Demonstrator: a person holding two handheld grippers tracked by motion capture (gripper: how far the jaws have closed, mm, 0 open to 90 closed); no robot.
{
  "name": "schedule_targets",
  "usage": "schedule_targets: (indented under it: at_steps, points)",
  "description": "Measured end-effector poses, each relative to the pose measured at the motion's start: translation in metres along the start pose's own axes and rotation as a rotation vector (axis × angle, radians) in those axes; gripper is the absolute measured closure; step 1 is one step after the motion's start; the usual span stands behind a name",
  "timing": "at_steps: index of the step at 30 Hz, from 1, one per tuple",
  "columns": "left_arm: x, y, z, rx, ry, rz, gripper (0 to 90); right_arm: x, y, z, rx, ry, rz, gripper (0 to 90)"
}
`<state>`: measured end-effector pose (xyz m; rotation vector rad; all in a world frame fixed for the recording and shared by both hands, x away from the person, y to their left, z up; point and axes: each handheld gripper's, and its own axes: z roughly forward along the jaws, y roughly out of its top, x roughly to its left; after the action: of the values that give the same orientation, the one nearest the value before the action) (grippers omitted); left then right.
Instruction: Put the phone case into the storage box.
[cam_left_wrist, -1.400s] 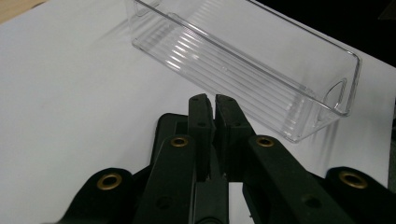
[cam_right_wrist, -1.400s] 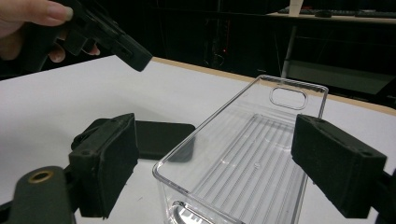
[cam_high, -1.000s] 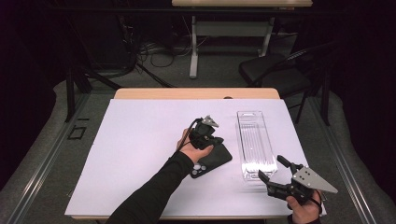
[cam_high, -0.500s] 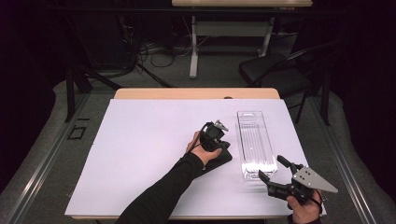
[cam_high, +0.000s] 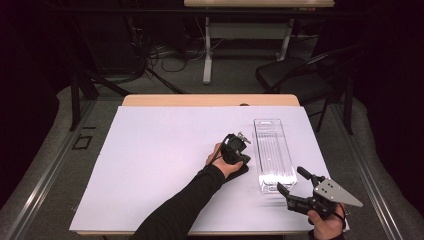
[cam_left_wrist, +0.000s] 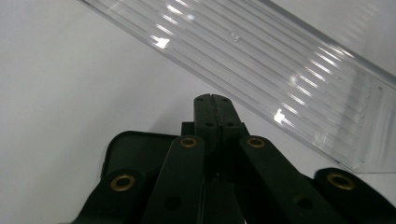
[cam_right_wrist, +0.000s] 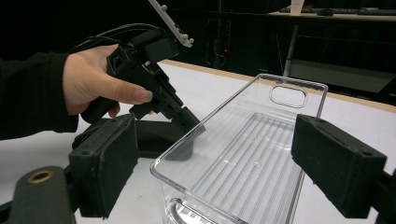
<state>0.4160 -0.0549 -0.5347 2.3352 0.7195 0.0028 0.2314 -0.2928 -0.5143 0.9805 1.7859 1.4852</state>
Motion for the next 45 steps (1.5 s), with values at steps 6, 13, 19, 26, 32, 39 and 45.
schedule_targets:
  at_steps: [6,13,19,26,32,39,45]
  points:
    - [-0.001,0.000,0.006,0.010,-0.010,0.000,90.0,0.000,0.000,0.000,0.000,0.005,0.003,14.1]
    - [0.000,-0.001,0.011,0.025,-0.008,-0.002,90.0,0.000,-0.001,0.000,-0.007,0.007,0.004,14.1]
    - [0.001,-0.001,0.010,0.032,0.001,0.001,90.0,0.000,-0.001,0.000,-0.005,0.009,0.006,14.1]
    - [0.004,-0.004,0.005,0.061,0.025,0.015,90.0,0.000,-0.001,0.000,-0.005,0.008,0.012,14.0]
    - [0.012,-0.010,-0.002,0.071,0.042,0.005,90.0,0.000,-0.001,0.000,-0.005,0.007,0.011,14.1]
    - [0.020,-0.020,-0.012,0.073,0.059,-0.021,90.0,0.000,-0.001,0.000,-0.004,0.010,0.012,14.1]
    - [0.025,-0.029,-0.020,0.071,0.065,-0.041,90.0,0.001,-0.001,0.000,-0.004,0.012,0.014,14.0]
